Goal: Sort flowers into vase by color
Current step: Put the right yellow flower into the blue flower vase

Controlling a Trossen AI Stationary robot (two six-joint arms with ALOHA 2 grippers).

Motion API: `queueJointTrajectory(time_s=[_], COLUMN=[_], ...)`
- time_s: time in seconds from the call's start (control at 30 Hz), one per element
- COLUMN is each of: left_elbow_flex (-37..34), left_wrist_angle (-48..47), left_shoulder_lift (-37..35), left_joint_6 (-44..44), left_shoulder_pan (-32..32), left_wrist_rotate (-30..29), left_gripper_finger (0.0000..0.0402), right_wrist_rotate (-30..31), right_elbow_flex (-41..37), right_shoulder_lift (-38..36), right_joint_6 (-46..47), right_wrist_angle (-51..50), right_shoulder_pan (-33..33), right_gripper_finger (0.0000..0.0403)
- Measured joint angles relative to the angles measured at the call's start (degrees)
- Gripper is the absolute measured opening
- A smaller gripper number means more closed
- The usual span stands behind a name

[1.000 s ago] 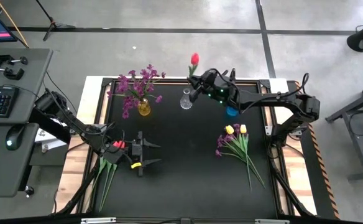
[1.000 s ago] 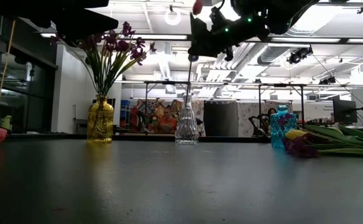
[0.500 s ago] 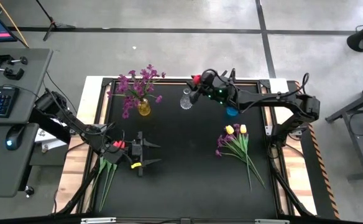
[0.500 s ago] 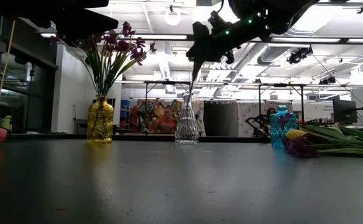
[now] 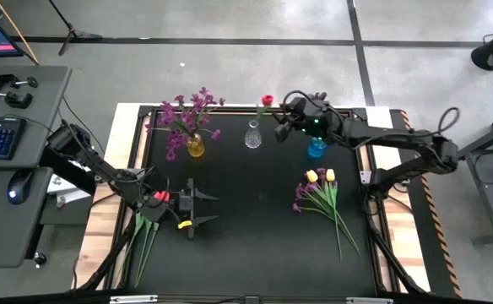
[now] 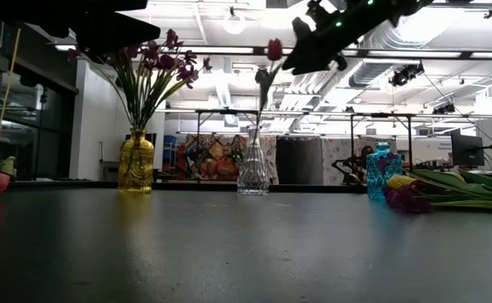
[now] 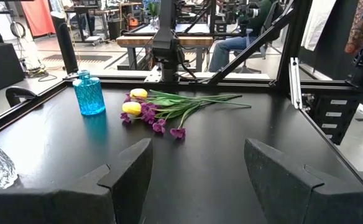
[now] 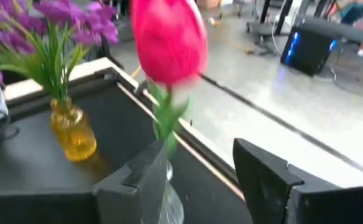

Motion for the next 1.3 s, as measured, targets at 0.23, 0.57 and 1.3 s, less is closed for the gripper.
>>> queueJointTrajectory(time_s=[0.23, 0.57, 1.3], left_elbow_flex=[0.0, 0.0, 0.0], left_wrist_angle=[0.0, 0.0, 0.0], left_shoulder_lift=[0.0, 0.0, 0.0], left_joint_6=[0.0, -0.4, -0.5], left_shoulder_pan=[0.0, 0.0, 0.0], left_wrist_rotate=[0.0, -0.1, -0.2], left_gripper_finger=[0.0241, 0.0241, 0.0241], right_wrist_rotate=[-2.4, -15.0, -35.6], right_elbow_flex=[0.0, -0.3, -19.4], right_shoulder_lift=[-6.1, -7.5, -7.4], right_joint_6=[5.0, 14.5, 63.3], right_wrist_angle=[-17.3, -37.0, -52.8], right_shoulder_pan=[0.0, 1.1, 33.9], right_gripper_finger=[0.0174, 0.0174, 0.0174])
